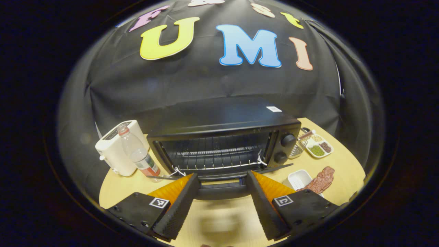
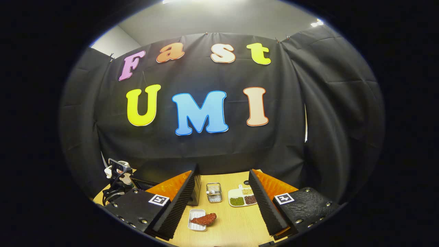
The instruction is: Open the electric oven with the left hand, put the food in, and close the electric oven.
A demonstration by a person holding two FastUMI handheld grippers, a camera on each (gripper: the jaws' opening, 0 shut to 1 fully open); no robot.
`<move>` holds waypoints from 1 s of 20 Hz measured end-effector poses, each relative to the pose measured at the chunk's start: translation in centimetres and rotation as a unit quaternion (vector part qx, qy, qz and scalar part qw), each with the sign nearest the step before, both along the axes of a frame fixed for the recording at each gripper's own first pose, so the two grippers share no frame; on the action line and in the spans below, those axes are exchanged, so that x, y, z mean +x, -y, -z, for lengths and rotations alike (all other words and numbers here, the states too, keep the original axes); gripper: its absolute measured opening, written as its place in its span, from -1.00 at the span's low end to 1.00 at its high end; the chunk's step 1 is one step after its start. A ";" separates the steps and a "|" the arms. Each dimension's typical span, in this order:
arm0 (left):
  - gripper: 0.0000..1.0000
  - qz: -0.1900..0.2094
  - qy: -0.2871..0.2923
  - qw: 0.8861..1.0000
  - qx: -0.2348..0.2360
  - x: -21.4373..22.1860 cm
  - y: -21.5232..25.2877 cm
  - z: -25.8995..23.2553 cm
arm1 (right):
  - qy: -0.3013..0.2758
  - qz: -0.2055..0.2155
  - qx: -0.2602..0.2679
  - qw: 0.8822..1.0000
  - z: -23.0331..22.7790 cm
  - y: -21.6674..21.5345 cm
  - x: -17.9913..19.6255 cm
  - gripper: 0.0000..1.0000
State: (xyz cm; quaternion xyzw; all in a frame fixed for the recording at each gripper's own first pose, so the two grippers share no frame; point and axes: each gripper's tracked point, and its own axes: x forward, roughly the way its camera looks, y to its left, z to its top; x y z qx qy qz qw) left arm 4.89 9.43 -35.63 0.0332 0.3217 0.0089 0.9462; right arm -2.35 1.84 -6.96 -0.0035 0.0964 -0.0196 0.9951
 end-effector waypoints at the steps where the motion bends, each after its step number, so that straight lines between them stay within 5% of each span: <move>1: 0.90 -0.001 -0.003 1.000 -0.003 -0.6 0.0 0.4 | 0.000 -0.001 0.000 1.000 0.0 -0.1 0.1 0.92; 15: 0.94 0.010 -0.063 0.998 -0.010 -5.9 -0.1 6.2 | -0.025 -0.002 -0.011 1.000 2.4 -0.2 0.8 0.92; 20: 0.97 0.005 -0.023 0.999 -0.026 -5.3 -0.1 3.3 | -0.037 0.002 -0.005 0.999 3.5 0.3 0.9 0.92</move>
